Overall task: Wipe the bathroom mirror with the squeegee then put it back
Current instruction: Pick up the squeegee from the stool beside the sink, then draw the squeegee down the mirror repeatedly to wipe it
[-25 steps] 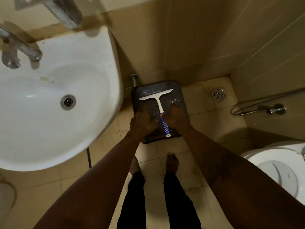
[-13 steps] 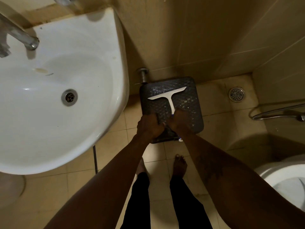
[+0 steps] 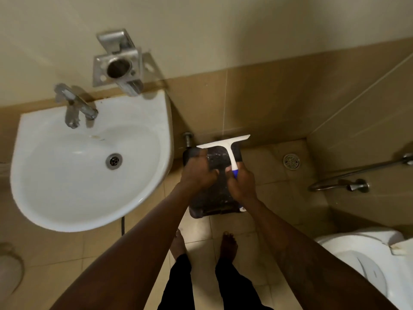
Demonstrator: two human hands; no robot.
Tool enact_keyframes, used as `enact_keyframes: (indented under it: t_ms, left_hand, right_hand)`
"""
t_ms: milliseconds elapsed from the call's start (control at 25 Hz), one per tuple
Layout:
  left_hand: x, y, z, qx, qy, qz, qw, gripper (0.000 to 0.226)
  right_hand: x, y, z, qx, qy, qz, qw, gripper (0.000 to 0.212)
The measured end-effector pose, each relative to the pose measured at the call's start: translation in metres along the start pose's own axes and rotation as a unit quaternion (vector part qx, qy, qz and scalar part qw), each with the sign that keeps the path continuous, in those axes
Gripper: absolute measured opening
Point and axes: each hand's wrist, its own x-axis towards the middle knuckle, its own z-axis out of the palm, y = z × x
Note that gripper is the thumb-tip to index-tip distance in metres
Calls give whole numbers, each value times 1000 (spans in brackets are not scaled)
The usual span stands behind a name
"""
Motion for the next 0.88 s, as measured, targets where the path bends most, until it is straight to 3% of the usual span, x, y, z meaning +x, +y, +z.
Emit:
enact_keyframes:
  t_ms: [200, 360, 600, 880]
  left_hand:
    - [-46, 30, -61, 23, 52, 16, 998, 71]
    - [-77, 26, -112, 46, 112, 39, 992, 70]
    - [-122, -14, -187, 58, 189, 60, 978, 86]
    - [-197, -95, -297, 37, 289, 85, 953, 84]
  right_hand:
    - [-26, -64, -38, -3, 30, -46, 998, 35]
    - [-42, -115, -48, 9, 47, -99, 994, 29]
    - [-70, -196, -24, -15, 70, -157, 985, 25]
    - [-136, -309, 39, 19, 123, -250, 960, 26]
